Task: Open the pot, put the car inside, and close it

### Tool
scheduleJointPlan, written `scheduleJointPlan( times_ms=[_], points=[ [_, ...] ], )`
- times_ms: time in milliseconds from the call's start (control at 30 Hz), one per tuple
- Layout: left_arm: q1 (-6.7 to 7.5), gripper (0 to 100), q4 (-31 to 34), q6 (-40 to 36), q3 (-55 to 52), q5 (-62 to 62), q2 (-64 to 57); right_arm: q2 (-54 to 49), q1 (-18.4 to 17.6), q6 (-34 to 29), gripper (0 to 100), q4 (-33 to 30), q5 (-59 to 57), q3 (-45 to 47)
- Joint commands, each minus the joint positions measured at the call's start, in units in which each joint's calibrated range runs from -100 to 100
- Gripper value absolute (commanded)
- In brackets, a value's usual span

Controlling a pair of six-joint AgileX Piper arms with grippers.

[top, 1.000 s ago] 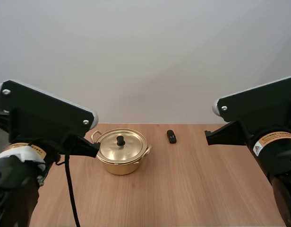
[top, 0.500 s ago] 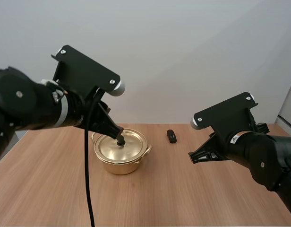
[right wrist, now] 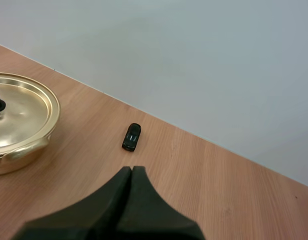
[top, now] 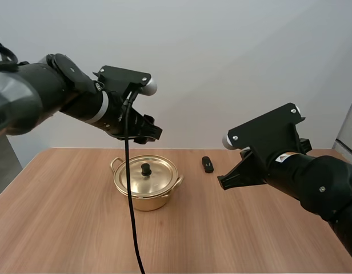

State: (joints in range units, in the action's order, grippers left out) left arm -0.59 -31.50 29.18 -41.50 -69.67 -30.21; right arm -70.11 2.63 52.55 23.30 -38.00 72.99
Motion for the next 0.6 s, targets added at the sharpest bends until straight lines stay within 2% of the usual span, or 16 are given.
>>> scheduleJointPlan(
  times_ms=[0,433,500,533,567],
  points=[
    [-0.01,90,-0.01,-0.04,0.12,1.39,23.46,0.41,-0.01,0.02,0,0.06,0.96,-0.01],
    [0.59,89,-0.37,1.53,1.55,8.14,29.88,3.21,-0.01,0.02,0,-0.07,4.29,-0.01],
    [0.65,80,-0.46,1.53,1.55,8.14,30.38,3.19,-0.01,0.02,0,-0.46,4.29,-0.01],
    [0.65,68,0.04,1.34,1.55,8.14,30.66,3.19,-0.01,0.02,0,-0.46,4.29,-0.01],
    [0.65,49,1.39,0.34,1.55,8.14,30.66,3.30,-0.01,0.02,0,-0.47,4.29,-0.01]
  ],
)
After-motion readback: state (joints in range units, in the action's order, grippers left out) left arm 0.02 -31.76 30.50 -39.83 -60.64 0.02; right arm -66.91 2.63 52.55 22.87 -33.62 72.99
